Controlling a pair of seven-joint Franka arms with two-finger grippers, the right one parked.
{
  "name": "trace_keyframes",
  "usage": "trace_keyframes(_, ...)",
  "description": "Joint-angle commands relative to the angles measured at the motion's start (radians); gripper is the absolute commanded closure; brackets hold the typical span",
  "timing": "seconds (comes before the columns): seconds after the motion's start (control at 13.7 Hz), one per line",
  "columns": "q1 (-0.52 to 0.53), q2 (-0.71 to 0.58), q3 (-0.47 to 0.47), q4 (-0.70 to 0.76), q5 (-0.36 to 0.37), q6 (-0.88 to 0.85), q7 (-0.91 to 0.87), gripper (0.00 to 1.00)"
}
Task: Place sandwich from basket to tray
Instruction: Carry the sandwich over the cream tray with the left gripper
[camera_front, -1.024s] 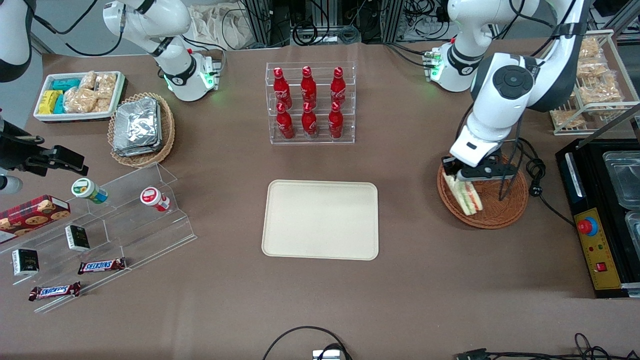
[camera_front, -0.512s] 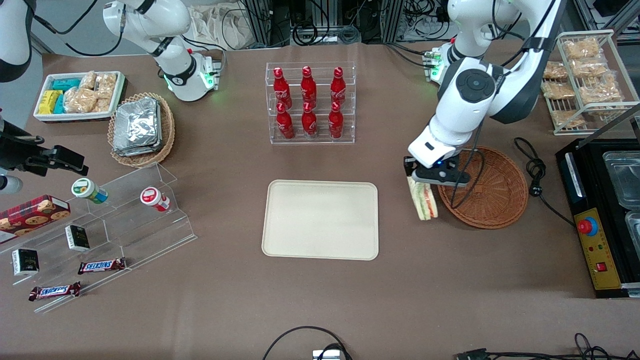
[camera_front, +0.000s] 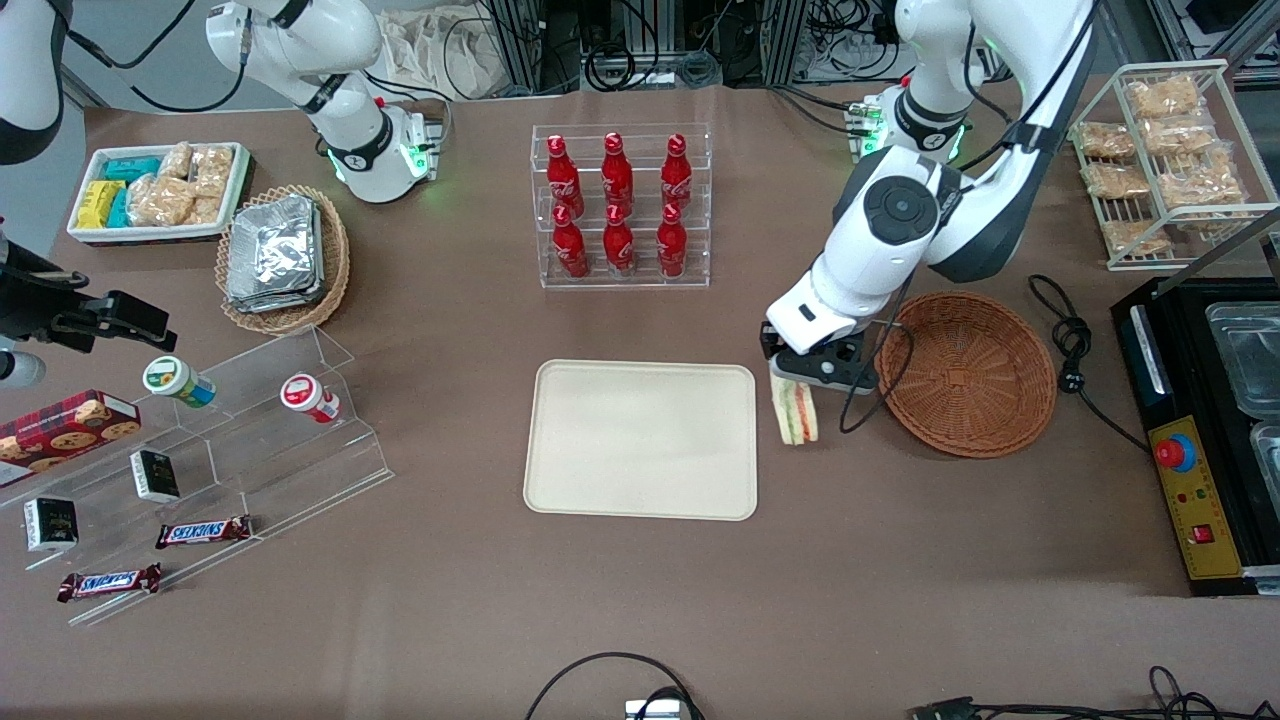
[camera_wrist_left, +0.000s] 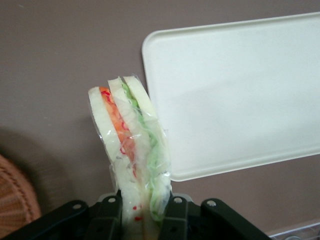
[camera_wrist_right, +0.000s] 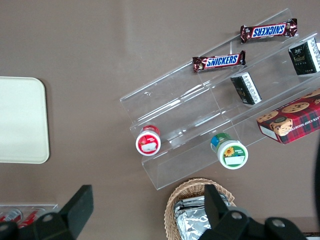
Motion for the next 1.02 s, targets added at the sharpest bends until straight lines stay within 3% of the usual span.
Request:
trace_keyframes(0.0, -0.001, 0.068, -0.016, 0.046, -0.017, 0.027, 0.009, 0.72)
trace_keyframes(0.95, -0.090, 0.281, -0.015, 0.066, 0.007, 0.254, -0.011, 0.72)
